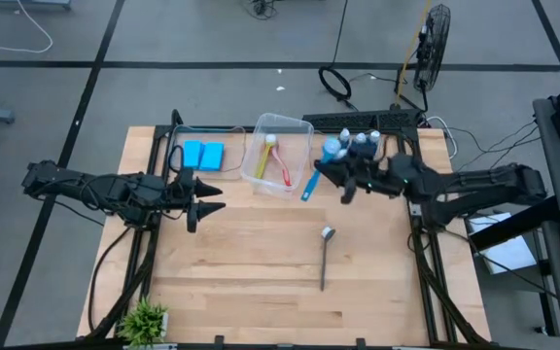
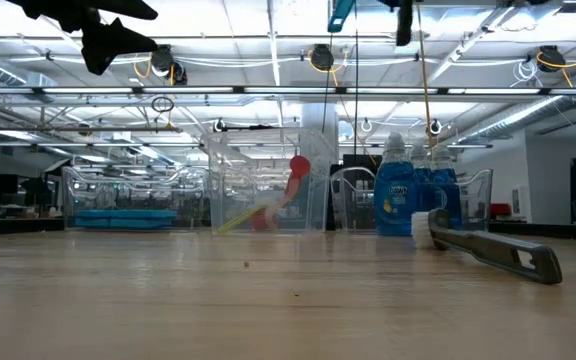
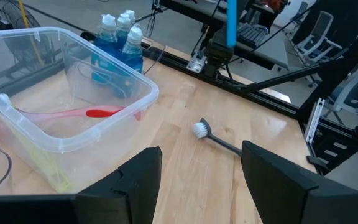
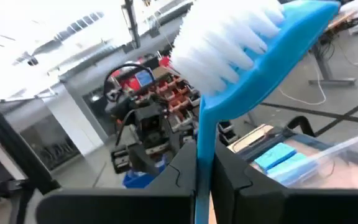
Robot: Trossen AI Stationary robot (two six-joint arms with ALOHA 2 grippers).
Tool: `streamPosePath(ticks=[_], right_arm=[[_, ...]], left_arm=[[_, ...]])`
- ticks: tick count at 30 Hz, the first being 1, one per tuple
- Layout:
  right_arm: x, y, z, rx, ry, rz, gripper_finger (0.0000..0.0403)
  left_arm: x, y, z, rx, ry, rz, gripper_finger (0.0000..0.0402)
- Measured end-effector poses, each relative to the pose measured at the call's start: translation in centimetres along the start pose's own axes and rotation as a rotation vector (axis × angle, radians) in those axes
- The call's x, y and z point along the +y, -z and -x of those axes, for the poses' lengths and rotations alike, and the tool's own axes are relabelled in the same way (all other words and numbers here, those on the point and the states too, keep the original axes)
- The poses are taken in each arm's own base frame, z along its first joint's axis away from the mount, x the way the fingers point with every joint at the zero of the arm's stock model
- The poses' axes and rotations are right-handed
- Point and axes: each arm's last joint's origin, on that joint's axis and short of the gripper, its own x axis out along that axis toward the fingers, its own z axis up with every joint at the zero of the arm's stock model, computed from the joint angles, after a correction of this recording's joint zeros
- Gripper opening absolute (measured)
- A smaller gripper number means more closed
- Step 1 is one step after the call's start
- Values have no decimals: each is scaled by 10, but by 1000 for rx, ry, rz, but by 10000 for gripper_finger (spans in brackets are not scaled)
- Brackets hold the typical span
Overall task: Pick & Place Kitchen Sink Supplies
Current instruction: Put the blue dish brush into the middle transparent bin
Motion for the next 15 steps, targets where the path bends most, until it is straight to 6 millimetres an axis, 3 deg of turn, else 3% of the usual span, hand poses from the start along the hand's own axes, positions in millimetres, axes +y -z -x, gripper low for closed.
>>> streamPosePath(ticks=[9,15], right_arm=[[-22,-27,-48,126,140,6,9],[-47,-24,-77,169,189,19,9]], left_arm=[[0,0,0,1,0,2,223],[0,0,0,2,-1,-6,223]])
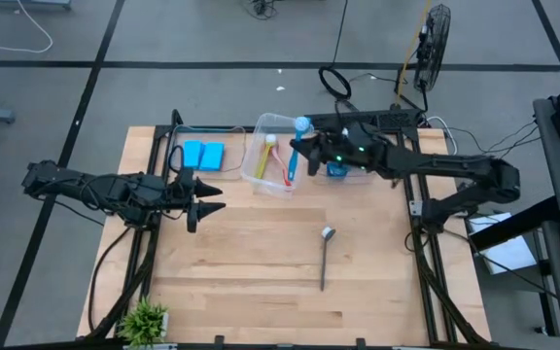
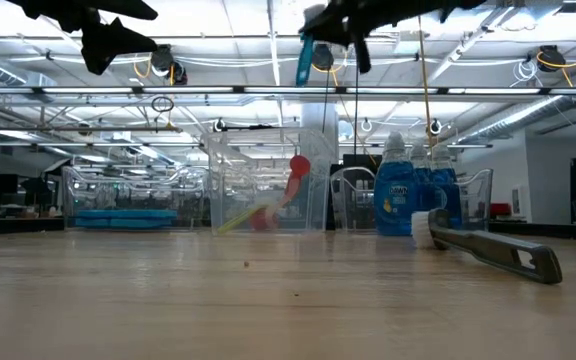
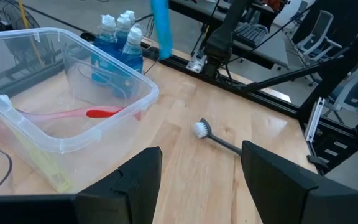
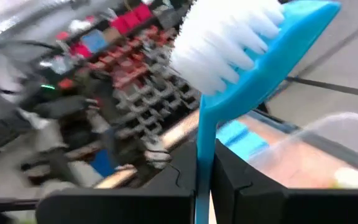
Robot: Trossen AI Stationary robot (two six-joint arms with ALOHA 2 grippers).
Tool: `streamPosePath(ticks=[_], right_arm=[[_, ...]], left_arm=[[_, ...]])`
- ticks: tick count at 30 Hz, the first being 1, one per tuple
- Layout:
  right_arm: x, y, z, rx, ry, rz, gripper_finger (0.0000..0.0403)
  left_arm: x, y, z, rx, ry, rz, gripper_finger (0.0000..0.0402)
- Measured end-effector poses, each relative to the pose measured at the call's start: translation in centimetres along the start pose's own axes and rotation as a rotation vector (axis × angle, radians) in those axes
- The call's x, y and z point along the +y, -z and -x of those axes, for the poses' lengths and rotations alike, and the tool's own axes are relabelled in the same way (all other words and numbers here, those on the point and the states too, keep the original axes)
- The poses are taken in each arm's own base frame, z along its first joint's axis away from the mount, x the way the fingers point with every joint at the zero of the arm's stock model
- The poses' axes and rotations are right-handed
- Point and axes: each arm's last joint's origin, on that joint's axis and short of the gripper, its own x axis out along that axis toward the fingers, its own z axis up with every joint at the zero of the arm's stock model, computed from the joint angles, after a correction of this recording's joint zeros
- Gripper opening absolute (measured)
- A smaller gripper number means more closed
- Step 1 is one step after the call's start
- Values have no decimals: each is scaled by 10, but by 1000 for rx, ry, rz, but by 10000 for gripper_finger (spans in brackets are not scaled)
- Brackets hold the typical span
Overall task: Pick & Place Kitchen Sink Supplies
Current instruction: Put the blue dish brush into the middle transparent bin
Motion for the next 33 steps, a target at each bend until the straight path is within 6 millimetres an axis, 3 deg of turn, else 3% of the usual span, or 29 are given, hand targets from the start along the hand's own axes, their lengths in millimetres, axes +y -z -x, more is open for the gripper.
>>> streamPosePath(ticks=[10,17,24,33], right_arm=[[-48,21,-44,53,93,-8,9],[-74,38,-63,122,129,-3,9],[-87,50,-73,176,99,-17,11],[-87,52,-73,189,103,-14,42]], left_arm=[[0,0,0,-2,-7,-9,223],[1,0,0,-14,-33,-8,223],[1,0,0,-16,-40,-8,223],[1,0,0,-16,-41,-10,223]])
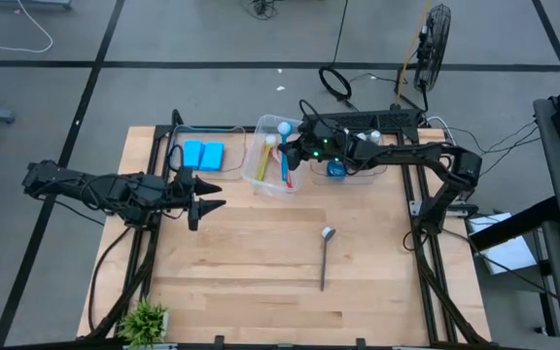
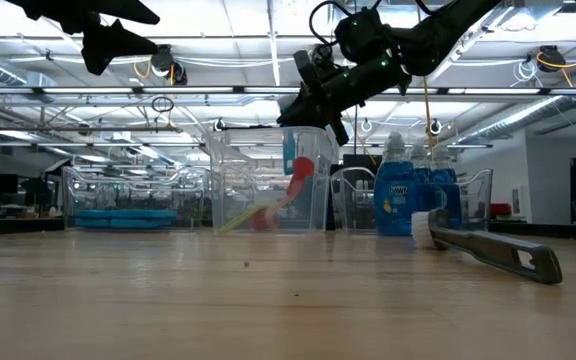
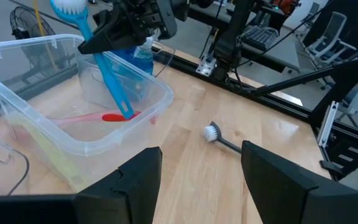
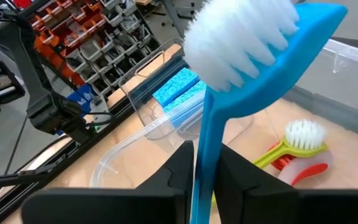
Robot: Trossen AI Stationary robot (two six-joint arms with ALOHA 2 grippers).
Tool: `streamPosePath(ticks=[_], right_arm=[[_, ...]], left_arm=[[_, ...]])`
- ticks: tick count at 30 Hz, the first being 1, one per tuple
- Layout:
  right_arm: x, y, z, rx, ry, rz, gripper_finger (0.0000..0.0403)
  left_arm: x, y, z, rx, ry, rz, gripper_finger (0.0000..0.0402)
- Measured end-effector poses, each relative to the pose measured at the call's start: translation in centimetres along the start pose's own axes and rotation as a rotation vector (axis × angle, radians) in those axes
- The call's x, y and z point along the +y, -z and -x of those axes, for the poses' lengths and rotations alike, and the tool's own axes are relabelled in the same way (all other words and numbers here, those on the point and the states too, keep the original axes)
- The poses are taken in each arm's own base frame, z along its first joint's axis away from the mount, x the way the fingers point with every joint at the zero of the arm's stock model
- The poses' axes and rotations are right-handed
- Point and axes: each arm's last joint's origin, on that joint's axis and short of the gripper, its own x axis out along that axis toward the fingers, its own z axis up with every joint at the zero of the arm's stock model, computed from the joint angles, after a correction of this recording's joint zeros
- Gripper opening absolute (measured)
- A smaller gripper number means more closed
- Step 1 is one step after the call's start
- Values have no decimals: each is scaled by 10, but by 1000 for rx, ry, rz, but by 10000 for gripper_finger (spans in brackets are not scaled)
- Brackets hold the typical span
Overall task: Pick & Place Kitchen Sink Supplies
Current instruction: Put the blue dish brush into the middle transparent bin
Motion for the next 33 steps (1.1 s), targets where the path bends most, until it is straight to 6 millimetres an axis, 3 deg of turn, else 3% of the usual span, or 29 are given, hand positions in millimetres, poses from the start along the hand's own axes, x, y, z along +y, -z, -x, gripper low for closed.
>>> streamPosePath(ticks=[9,33], right_arm=[[1,1,0,15,-25,0,56],[3,2,0,60,-93,-15,167]], left_arm=[[0,0,0,0,0,0,223],[0,0,0,0,0,-23,223]])
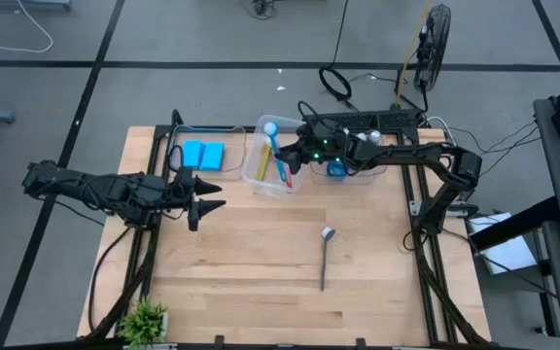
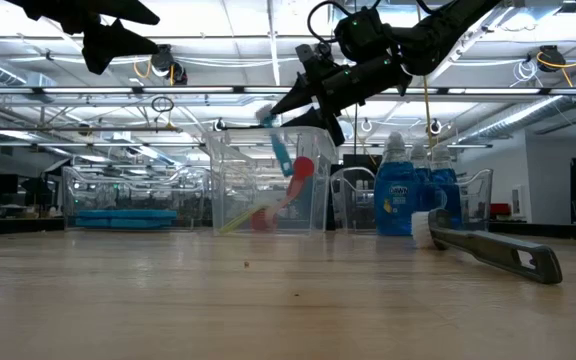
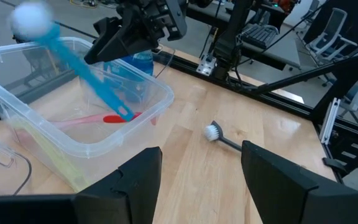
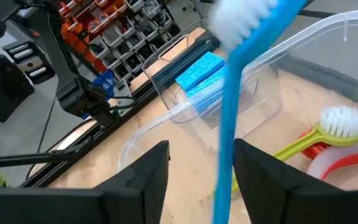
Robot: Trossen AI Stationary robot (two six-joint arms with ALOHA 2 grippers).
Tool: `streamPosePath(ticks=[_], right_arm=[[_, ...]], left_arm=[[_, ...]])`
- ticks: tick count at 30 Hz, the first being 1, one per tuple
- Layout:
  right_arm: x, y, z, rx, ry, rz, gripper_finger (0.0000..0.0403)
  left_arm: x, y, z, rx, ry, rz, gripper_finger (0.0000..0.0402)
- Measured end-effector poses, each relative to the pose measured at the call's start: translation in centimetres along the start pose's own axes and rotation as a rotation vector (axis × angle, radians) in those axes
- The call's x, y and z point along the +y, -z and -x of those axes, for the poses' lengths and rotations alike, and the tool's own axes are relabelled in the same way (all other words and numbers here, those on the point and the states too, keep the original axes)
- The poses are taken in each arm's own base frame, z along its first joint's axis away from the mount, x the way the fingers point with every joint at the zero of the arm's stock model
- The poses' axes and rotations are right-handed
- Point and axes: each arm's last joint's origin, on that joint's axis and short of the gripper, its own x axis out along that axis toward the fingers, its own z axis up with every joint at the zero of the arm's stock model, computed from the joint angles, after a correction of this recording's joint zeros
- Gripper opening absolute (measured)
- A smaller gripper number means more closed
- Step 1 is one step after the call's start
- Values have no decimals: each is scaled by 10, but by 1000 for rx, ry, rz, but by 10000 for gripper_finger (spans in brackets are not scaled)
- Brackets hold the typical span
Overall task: Pick & Place Kitchen Sink Supplies
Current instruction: Put the blue dish brush into the middle transparent bin, then put the black dish brush into the middle transparent bin
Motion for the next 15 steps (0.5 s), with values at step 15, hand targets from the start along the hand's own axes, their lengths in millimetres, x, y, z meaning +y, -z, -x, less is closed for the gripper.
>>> streamPosePath(ticks=[15], right_arm=[[26,-24,25,-74,-219,84,189]], left_arm=[[0,0,0,0,0,2,223]])
